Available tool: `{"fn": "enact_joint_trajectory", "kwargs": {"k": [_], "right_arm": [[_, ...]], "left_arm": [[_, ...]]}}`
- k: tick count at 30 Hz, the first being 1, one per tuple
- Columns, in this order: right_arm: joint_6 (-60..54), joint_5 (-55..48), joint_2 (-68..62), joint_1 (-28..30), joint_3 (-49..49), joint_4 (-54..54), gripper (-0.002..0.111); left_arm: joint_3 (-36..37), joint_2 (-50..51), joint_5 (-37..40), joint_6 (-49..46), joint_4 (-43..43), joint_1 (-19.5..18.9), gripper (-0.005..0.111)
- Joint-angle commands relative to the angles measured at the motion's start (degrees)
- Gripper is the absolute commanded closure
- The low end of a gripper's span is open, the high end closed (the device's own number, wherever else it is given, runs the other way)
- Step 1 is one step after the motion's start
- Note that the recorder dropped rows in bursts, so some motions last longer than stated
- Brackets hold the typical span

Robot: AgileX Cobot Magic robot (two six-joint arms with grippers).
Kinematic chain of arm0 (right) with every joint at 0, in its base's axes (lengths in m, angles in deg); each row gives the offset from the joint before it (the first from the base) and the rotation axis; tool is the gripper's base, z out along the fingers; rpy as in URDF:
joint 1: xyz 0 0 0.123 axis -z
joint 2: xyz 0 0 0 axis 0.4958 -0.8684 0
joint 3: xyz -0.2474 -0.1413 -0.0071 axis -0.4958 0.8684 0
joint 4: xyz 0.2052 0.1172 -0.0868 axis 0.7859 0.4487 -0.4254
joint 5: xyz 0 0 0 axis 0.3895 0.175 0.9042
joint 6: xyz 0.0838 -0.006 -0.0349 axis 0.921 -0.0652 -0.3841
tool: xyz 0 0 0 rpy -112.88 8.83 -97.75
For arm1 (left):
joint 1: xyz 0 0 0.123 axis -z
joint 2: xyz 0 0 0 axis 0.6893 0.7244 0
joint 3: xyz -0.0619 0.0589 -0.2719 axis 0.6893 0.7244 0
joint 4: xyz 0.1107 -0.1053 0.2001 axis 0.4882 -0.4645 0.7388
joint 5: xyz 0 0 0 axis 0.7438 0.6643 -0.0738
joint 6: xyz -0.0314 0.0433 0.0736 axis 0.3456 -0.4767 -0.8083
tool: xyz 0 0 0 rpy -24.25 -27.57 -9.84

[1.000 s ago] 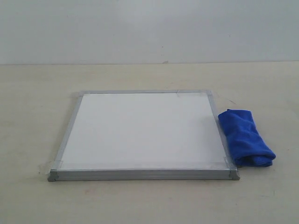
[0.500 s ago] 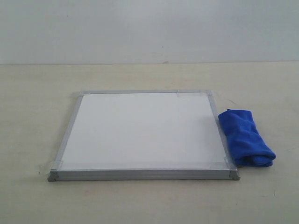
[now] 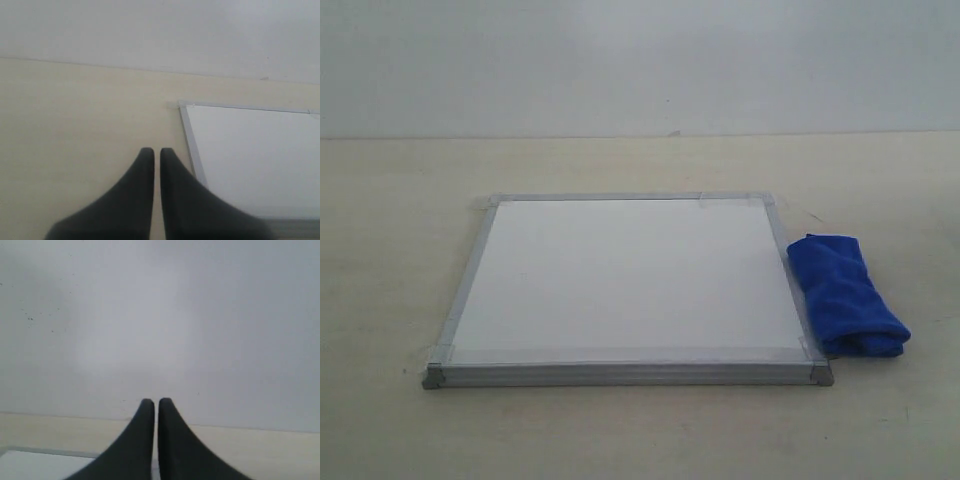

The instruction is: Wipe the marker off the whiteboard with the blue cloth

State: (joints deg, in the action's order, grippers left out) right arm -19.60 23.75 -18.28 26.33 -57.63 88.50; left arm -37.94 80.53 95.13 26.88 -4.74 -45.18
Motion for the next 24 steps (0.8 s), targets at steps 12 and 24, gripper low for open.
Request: {"fn": "enact_joint_trajectory", "kwargs": {"k": [12, 24], "right_arm": [[2.97, -1.09, 9.06, 3.40, 18.24, 0.05, 0.108], [1.06, -12.52, 9.06, 3.40, 18.24, -0.07, 0.108]], "left_arm": [[0.22, -0.18, -0.18, -0.14, -0.28, -0.09, 0.102], [0.22, -0.18, -0.18, -0.14, -0.28, -0.09, 0.102]]}}
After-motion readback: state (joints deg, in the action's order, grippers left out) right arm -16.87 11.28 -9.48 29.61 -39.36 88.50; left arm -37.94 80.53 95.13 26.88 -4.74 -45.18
